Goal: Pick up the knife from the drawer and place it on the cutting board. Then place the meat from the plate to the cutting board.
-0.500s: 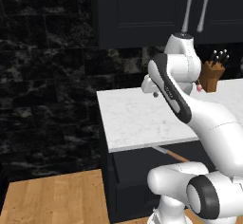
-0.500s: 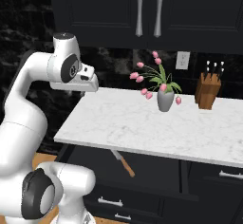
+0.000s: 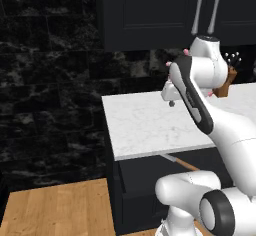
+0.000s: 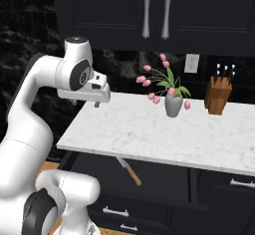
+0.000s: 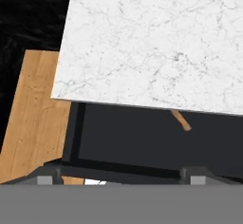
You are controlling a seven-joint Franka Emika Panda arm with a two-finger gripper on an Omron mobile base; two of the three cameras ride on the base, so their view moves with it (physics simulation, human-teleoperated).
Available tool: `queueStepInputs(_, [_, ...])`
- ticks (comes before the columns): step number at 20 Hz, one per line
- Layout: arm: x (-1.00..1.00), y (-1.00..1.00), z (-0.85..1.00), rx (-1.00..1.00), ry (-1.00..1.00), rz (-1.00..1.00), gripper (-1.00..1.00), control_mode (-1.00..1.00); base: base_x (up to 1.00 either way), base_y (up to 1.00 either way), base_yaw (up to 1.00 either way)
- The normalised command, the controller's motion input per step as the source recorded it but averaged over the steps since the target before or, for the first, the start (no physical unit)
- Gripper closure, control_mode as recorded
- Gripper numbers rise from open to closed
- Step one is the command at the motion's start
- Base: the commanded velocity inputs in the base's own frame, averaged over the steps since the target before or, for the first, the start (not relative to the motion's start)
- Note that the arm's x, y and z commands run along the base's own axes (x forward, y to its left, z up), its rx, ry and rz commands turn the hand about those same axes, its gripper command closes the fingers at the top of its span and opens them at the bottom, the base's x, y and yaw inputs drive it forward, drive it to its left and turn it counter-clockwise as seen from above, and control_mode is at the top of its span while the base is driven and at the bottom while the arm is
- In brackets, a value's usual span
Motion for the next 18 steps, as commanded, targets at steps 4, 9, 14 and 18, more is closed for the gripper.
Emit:
queueStepInputs(4, [-0.42, -0.65, -0.04, 0.03, 0.05, 0.00, -1.00, -1.00, 0.00, 0.00, 0.00])
queueStepInputs(9, [-0.11, -0.27, -0.17, 0.00, 0.06, 0.00, -1.00, -1.00, 0.00, 0.00, 0.00])
queueStepInputs(14, [-0.17, 0.00, -0.54, -0.13, 0.10, 0.00, -1.00, -1.00, 0.00, 0.00, 0.00])
queueStepInputs(18, [-0.24, 0.00, -0.45, -0.04, 0.10, 0.00, -1.00, -1.00, 0.00, 0.00, 0.00])
